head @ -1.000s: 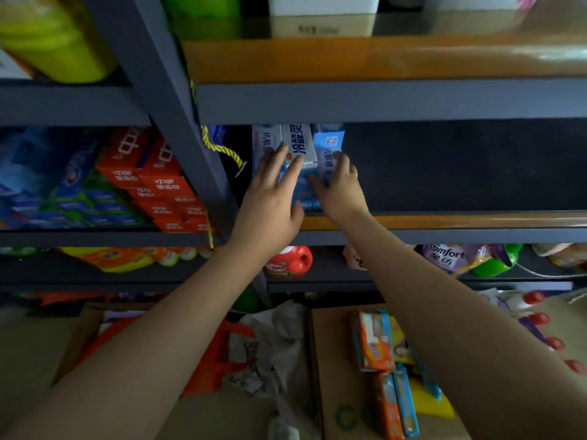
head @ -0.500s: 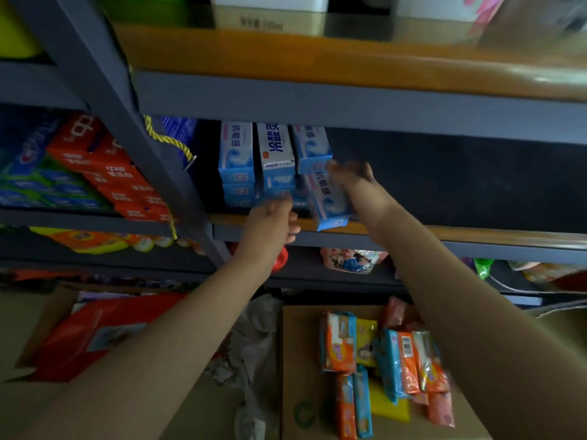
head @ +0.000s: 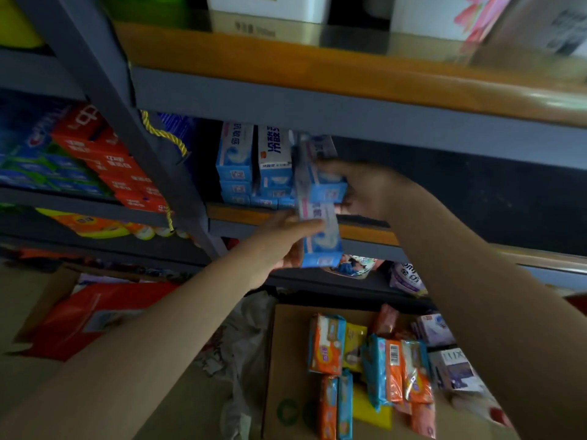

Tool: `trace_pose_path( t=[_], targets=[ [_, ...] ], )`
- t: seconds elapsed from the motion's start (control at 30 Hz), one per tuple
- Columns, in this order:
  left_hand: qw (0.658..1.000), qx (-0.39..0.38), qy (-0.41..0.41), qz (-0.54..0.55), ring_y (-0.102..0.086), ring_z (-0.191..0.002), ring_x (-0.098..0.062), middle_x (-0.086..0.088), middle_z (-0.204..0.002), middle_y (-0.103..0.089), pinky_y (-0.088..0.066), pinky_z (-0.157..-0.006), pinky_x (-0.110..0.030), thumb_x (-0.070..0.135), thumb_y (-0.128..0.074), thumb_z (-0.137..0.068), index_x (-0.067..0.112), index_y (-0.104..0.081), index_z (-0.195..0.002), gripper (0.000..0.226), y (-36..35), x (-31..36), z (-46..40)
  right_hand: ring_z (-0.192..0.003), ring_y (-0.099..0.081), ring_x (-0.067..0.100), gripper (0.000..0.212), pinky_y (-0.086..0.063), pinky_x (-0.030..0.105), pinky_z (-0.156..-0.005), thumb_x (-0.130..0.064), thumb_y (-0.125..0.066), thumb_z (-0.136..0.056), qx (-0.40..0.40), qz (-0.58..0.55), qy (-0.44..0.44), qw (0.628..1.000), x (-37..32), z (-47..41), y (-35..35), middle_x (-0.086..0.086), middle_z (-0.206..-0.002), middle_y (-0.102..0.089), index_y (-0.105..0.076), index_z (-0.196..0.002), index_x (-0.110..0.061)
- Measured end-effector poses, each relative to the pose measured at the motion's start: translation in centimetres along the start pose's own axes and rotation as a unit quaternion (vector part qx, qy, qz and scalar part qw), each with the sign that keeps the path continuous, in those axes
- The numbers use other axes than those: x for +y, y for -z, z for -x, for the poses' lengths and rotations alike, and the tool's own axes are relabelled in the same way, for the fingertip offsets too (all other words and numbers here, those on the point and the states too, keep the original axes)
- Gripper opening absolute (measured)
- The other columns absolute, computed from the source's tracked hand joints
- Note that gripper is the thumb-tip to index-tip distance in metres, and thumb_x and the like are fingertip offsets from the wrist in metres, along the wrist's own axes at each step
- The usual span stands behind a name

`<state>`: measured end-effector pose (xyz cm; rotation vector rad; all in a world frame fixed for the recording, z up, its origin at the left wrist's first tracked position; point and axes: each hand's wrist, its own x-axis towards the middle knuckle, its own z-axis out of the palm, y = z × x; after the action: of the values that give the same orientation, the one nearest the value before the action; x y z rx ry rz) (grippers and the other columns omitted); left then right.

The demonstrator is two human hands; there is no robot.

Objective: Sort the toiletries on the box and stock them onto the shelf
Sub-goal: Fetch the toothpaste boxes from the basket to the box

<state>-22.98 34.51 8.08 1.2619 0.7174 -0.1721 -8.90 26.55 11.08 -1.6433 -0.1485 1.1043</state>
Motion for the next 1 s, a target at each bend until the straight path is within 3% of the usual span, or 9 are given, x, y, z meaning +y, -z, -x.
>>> trace_pose_path(
  t=[0.1,0.23,0.43,0.53,0.67,0.77,0.83,0.93,1.0],
  targets=[
    [0.997,-0.028,-0.002,0.074,-0.066,-0.094,-0.021,-0.007,-0.102,-0.067,-0.052,-0.082,-0.038,0.014,-0.064,-0.083,0.012,-0.054,-0.118,0.037,0.4,-2.0,1.9,-0.073,-0.067,0.016,0.009,-0.055,0.031,-0.073,-0.016,-0.061,-0.084,-0.052,-0.066,-0.022,0.996,2.0,3.2,0.3,0.004,-0.084,-0.07,-0.063,-0.092,-0.013],
    [0.999,-0.007,-0.037,0.04,-0.066,-0.093,-0.018,-0.003,-0.102,-0.067,-0.053,-0.08,-0.035,0.014,-0.07,-0.077,0.023,-0.053,-0.112,0.04,0.4,-3.3,3.5,-0.085,-0.069,0.022,0.044,-0.058,0.032,-0.073,-0.007,-0.068,-0.07,-0.121,-0.1,0.0,0.988,5.6,7.6,0.3,0.013,-0.101,-0.07,-0.059,-0.113,-0.004],
    [0.993,0.002,-0.054,-0.103,-0.061,-0.087,-0.004,0.011,-0.102,-0.063,-0.048,-0.069,-0.02,0.012,-0.069,-0.081,0.028,-0.044,-0.114,0.045,2.9,-5.4,5.7,-0.081,-0.07,0.021,0.066,-0.057,0.033,-0.067,-0.001,-0.068,-0.059,-0.112,-0.214,0.015,0.97,12.1,11.8,0.0,0.009,-0.097,-0.071,-0.053,-0.122,-0.012],
    [0.99,0.023,-0.068,-0.124,-0.062,-0.089,-0.008,0.009,-0.102,-0.063,-0.049,-0.074,-0.025,0.012,-0.068,-0.082,0.028,-0.044,-0.118,0.046,3.7,-6.3,6.0,-0.073,-0.068,0.02,0.07,-0.057,0.032,-0.064,-0.003,-0.064,-0.051,-0.07,-0.244,-0.023,0.967,14.4,12.0,-1.1,0.007,-0.087,-0.071,-0.054,-0.12,-0.016],
    [0.999,-0.028,-0.006,0.015,-0.064,-0.091,-0.014,0.003,-0.101,-0.067,-0.05,-0.077,-0.03,0.013,-0.058,-0.089,0.024,-0.053,-0.12,0.033,4.6,-7.6,6.7,-0.056,-0.065,0.016,0.021,-0.056,0.027,-0.058,-0.025,-0.067,-0.077,0.055,-0.276,-0.103,0.954,16.6,12.4,-4.3,0.003,-0.067,-0.07,-0.062,-0.094,-0.014],
    [0.98,-0.075,0.111,0.146,-0.062,-0.086,-0.018,-0.004,-0.097,-0.065,-0.049,-0.077,-0.034,0.026,-0.049,-0.093,0.02,-0.057,-0.117,0.026,5.2,-8.5,6.9,-0.057,-0.066,0.016,0.036,-0.056,0.031,-0.063,-0.047,-0.055,-0.087,0.089,-0.271,-0.142,0.948,17.7,13.0,-6.2,0.004,-0.069,-0.071,-0.066,-0.087,-0.013],
    [0.963,-0.104,0.147,0.2,-0.06,-0.081,-0.02,-0.006,-0.089,-0.063,-0.047,-0.075,-0.034,0.035,-0.044,-0.093,0.015,-0.059,-0.115,0.033,5.6,-9.0,6.9,-0.054,-0.065,0.015,0.047,-0.055,0.028,-0.055,-0.058,-0.051,-0.084,0.08,-0.29,-0.148,0.942,18.2,13.7,-6.9,0.003,-0.067,-0.07,-0.067,-0.087,-0.013],
    [0.951,-0.157,0.155,0.219,-0.06,-0.072,-0.018,-0.005,-0.08,-0.062,-0.045,-0.07,-0.031,0.042,-0.038,-0.094,0.014,-0.061,-0.105,0.038,5.7,-9.5,7.0,-0.046,-0.06,0.011,0.048,-0.048,0.021,-0.043,-0.058,-0.044,-0.089,0.048,-0.31,-0.14,0.939,18.8,14.5,-7.2,0.001,-0.058,-0.064,-0.064,-0.085,-0.014],
    [0.946,-0.176,0.161,0.221,-0.059,-0.077,-0.019,-0.006,-0.083,-0.063,-0.044,-0.075,-0.032,0.041,-0.039,-0.094,0.015,-0.063,-0.105,0.037,5.5,-9.8,7.1,-0.049,-0.062,0.013,0.044,-0.05,0.022,-0.046,-0.054,-0.045,-0.09,0.041,-0.317,-0.147,0.936,19.0,14.6,-7.4,0.002,-0.061,-0.065,-0.064,-0.085,-0.014]
  ],
)
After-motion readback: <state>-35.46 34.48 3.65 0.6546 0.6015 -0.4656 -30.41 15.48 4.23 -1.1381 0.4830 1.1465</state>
